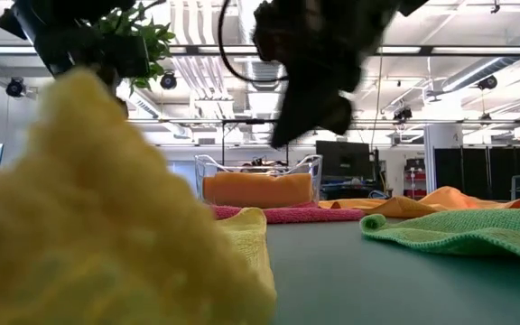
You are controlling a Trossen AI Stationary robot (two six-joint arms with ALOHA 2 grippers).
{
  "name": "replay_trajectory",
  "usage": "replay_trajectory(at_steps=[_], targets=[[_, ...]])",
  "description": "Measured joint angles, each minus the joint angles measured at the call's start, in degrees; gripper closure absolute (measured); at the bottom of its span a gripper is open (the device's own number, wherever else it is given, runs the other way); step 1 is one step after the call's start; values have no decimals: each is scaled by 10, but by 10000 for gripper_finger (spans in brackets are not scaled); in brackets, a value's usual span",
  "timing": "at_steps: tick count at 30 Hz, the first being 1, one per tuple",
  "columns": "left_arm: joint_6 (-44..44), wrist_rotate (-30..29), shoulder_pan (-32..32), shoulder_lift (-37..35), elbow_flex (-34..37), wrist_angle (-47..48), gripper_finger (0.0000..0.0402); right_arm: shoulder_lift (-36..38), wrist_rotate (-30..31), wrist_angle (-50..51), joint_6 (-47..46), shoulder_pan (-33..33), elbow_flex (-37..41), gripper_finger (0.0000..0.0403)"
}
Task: Fold microfiber towels
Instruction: Fold the pink microfiber cloth
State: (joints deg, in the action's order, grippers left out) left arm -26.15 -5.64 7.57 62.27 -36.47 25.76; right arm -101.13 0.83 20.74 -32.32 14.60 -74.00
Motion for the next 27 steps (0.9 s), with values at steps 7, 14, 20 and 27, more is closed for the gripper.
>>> replay_trajectory(at_steps=[7,14,20,27], targets=[[-3,32,0,30,-2,20,226,-6,58,-171,121,-15,-3,365],[-4,58,1,6,-23,122,226,-7,47,-171,138,-25,-20,362],[-5,60,1,-34,-23,184,226,-14,47,-165,157,-34,-32,323],[3,61,0,-90,-30,234,226,-46,52,-171,217,-37,-73,254]])
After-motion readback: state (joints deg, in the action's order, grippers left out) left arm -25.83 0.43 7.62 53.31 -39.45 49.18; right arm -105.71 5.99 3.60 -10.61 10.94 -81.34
